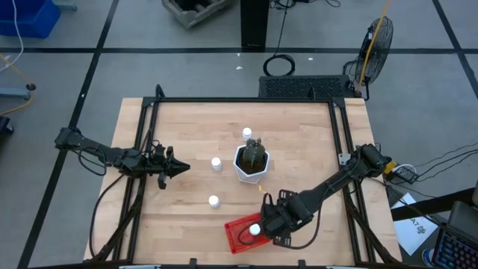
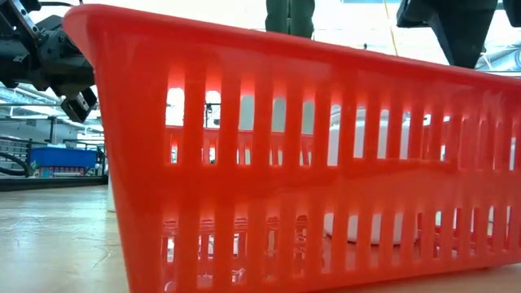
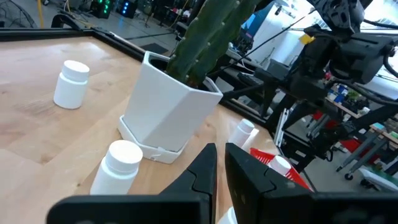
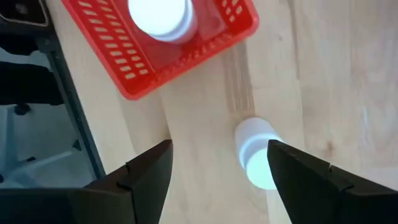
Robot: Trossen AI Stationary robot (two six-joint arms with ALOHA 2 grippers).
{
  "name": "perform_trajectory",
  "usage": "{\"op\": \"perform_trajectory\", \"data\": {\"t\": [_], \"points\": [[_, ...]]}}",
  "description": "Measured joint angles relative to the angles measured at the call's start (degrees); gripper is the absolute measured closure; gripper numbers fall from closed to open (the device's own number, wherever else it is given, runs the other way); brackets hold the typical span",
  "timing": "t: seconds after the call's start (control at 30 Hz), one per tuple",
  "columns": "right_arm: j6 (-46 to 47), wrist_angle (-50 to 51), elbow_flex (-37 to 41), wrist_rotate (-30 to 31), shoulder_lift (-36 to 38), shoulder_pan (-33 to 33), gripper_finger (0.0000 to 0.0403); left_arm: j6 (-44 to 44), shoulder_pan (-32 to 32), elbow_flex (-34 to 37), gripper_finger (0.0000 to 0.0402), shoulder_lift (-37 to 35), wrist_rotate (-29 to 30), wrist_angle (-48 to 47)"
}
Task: Pick and place pill bottles into a basket
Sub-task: Put the white medicine bottle into the red bin
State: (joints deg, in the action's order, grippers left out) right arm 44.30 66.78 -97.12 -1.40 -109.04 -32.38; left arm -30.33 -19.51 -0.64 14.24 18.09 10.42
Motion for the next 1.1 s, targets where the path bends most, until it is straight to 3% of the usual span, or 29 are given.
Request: {"op": "perform_trajectory", "data": {"t": [0.57,0.87,0.97,1.1], "points": [[7.42,3.43,-0.01,4.1,-0.02,0.49,0.0148,-0.28,-0.02,0.0,0.0364,0.0,-0.04,0.06],[15.66,6.32,0.02,7.35,3.44,-2.74,0.0167,-0.37,0.0,0.0,0.0364,0.02,-0.11,0.1],[19.32,5.81,2.66,7.7,6.08,-3.91,0.0169,-0.33,0.0,-0.02,0.0364,0.02,-0.07,0.1],[27.29,-0.59,12.46,7.66,11.46,-5.42,0.0163,-0.33,-0.01,0.0,0.0364,0.0,-0.06,0.08]]}}
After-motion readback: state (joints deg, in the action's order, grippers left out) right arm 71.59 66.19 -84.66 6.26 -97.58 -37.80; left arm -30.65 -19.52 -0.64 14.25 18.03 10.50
